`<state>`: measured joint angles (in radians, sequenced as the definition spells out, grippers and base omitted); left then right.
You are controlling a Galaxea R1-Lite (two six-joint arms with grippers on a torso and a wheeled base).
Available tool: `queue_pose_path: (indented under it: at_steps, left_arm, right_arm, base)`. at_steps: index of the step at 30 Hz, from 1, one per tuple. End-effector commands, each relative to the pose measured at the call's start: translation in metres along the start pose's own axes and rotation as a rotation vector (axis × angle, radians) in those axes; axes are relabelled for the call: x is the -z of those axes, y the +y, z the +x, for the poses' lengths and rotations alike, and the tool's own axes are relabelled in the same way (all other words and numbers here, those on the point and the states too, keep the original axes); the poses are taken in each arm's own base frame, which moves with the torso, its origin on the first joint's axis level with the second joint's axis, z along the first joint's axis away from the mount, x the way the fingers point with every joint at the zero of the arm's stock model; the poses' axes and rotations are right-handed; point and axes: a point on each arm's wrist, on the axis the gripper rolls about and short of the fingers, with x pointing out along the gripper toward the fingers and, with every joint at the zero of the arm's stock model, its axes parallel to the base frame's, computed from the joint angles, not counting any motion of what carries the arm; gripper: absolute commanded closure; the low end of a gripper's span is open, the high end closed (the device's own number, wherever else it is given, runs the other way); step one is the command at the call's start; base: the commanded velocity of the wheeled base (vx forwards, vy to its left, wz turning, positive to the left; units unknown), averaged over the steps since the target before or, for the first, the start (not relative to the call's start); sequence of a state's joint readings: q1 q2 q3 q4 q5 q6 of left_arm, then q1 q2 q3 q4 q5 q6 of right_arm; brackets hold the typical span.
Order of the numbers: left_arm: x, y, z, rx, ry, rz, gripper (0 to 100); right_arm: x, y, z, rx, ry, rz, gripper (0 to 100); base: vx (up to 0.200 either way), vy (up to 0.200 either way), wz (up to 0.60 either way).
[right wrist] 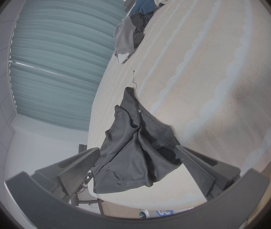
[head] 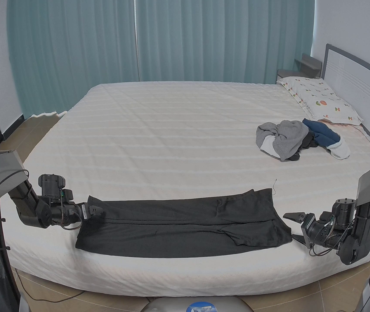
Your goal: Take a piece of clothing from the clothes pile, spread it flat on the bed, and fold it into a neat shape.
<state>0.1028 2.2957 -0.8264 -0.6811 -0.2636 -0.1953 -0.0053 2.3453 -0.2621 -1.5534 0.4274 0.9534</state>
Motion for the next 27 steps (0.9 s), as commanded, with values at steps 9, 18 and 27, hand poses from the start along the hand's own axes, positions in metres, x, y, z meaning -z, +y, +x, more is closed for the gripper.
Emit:
queue_pose_path:
  at_steps: [9, 18, 27]
  left_arm:
    - [0.013, 0.006, 0.023, -0.022, 0.043, 0.017, 0]
    - [0.011, 0.003, 0.019, -0.014, 0.038, 0.018, 0]
    - [0.010, -0.001, 0.018, -0.013, 0.033, 0.023, 100]
  right_arm:
    - [0.001, 0.000, -0.001, -0.005, 0.002, -0.005, 0]
    - [0.001, 0.000, -0.001, -0.005, 0.002, -0.006, 0]
    - [0.002, 0.000, -0.001, -0.003, 0.002, -0.006, 0]
  base:
    - [0.000, 0.000, 0.00]
    - [0.000, 0.000, 0.00]
    - [0.000, 0.000, 0.00]
